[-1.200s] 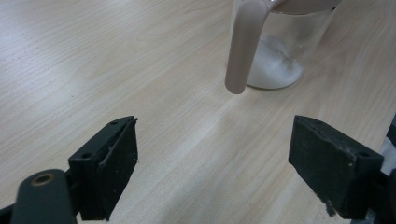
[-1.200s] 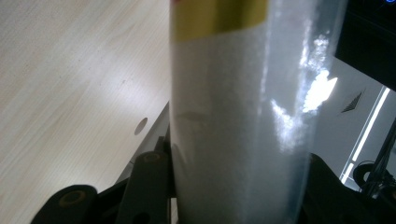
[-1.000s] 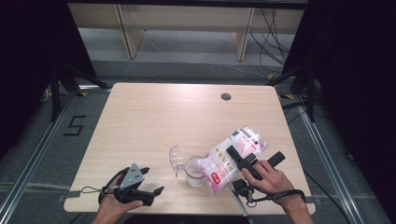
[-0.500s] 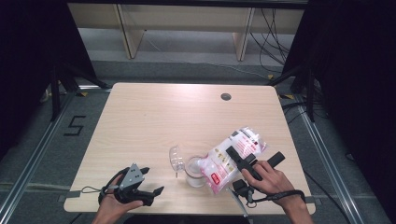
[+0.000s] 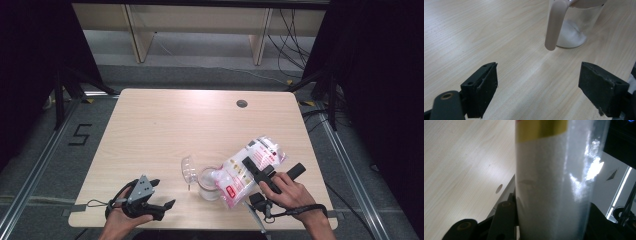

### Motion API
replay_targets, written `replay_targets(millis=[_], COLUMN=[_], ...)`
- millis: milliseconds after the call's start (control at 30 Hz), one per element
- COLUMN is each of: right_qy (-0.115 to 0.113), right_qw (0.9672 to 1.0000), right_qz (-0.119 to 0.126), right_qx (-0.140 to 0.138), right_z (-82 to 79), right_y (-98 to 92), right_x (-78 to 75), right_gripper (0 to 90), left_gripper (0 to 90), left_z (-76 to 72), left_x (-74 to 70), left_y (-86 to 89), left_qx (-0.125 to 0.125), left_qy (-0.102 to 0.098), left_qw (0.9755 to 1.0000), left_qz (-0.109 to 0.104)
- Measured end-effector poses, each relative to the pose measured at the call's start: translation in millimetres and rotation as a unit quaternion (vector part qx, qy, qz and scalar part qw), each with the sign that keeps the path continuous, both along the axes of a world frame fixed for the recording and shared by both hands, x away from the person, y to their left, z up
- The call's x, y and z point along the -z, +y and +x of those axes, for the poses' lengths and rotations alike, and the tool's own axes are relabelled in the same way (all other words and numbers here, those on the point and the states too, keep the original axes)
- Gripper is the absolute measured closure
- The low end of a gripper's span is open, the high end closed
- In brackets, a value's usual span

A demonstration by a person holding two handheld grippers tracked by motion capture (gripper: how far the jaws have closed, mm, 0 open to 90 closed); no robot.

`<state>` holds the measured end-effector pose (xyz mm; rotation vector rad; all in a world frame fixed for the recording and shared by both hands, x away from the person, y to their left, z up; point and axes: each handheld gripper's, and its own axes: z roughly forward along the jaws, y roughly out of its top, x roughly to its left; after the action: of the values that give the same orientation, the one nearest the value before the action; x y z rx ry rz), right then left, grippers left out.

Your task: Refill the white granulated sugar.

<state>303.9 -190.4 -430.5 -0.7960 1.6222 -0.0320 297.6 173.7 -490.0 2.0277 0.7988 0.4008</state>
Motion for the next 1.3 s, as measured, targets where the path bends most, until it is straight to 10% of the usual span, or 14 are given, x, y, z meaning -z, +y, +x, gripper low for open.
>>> replay_targets(millis=[1300], right_qy=[0.000], right_qw=[1.0000], right_qz=[0.008], right_qx=[0.002], right_z=[-1.5], right_y=[-0.9], right_x=[-0.5], right_gripper=[66.8], left_gripper=[15.3], left_z=[-0.2], left_x=[0.0], left_y=[0.0], left_qx=[0.000], left_qy=[0.000], left_qw=[1.0000], left_qz=[0.001])
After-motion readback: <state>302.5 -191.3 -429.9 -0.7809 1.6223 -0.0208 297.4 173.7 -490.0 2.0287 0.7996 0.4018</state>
